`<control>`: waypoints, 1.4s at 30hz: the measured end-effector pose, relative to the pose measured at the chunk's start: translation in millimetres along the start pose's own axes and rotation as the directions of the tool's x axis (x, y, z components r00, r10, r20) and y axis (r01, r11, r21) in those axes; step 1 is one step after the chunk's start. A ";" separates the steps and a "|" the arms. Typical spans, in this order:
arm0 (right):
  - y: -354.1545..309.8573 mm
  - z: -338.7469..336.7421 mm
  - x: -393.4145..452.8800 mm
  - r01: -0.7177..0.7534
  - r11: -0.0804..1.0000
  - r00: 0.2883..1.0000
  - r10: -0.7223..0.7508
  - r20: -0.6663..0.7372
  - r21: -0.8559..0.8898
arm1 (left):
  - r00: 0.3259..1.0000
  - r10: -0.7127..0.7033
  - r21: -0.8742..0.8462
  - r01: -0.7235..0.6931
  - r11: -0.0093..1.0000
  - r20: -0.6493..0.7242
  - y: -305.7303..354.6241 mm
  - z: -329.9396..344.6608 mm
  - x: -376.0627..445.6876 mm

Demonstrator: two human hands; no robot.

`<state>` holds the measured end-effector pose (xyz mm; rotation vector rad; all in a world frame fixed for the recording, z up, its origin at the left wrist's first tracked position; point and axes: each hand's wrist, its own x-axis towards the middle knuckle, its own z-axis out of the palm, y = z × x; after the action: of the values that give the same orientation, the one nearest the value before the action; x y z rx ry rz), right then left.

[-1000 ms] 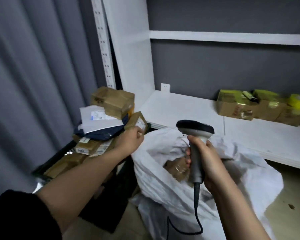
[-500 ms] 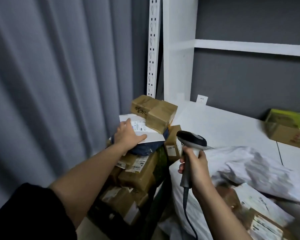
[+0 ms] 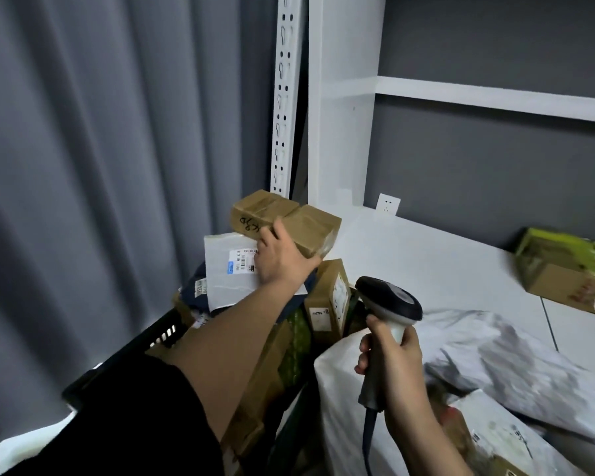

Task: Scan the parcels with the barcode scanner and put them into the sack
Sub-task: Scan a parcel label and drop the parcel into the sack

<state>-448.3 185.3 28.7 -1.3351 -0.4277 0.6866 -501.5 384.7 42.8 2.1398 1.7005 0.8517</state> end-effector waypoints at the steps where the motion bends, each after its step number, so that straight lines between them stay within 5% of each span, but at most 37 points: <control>1: -2.7 -4.5 -1.7 0.012 1.000 1.000 -0.012 -0.004 -0.009 | 1.000 0.008 -0.040 -0.008 0.999 0.000 1.3 -9.1 -6.7; 4: -13.3 -17.6 -11.3 -0.034 0.996 0.999 0.036 -0.013 0.082 | 0.997 0.007 -0.304 0.017 0.953 0.079 0.6 -38.1 -36.1; 7: -33.7 -30.1 -35.1 -0.079 0.949 0.997 0.074 0.029 0.306 | 0.936 -0.055 -0.741 0.310 0.596 0.348 1.3 -78.1 -82.7; 11: -54.6 -50.1 -64.6 -0.043 0.892 0.999 0.031 0.035 0.450 | 0.679 0.010 -0.678 0.733 0.054 0.734 4.7 -124.6 -157.9; 13: -59.4 -59.9 -82.7 -0.042 0.898 0.999 0.031 0.032 0.438 | 0.578 0.126 -0.577 0.815 -0.049 0.806 6.9 -141.6 -191.8; 21: -67.6 -84.4 -134.5 0.066 0.936 0.980 -0.127 0.156 0.346 | 0.415 0.291 -0.426 0.904 -0.031 0.862 11.8 -147.2 -264.2; 25: -74.1 -94.1 -139.5 0.078 0.956 0.985 -0.117 0.123 0.284 | 0.353 0.307 -0.397 0.913 0.094 0.884 0.8 -134.3 -267.8; 28: -75.1 -102.7 -134.1 0.101 0.970 0.984 -0.130 0.124 0.219 | 0.441 0.248 -0.500 0.816 0.289 0.863 -6.7 -122.7 -262.9; 30: -77.1 -104.9 -130.8 0.109 0.978 0.984 -0.132 0.123 0.180 | 0.502 0.330 -0.600 0.695 0.396 0.799 -8.5 -119.9 -256.8; 34: -79.5 -104.0 -125.2 0.131 0.987 0.983 -0.141 0.121 0.088 | 0.470 0.386 -0.604 0.535 0.591 0.793 -11.5 -119.5 -249.5; 37: -76.2 -104.5 -124.5 0.081 0.996 0.995 -0.083 0.057 0.037 | 0.537 0.316 -0.607 0.543 0.580 0.782 -11.9 -113.9 -247.6; 42: -74.2 -99.3 -130.0 0.084 0.996 0.994 -0.084 0.073 0.004 | 0.649 0.130 -0.639 0.657 0.400 0.750 -16.6 -102.2 -239.2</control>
<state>-464.2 18.6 93.8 -1.2867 -0.5402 0.6670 -608.0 146.9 48.9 1.0604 0.7918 0.4763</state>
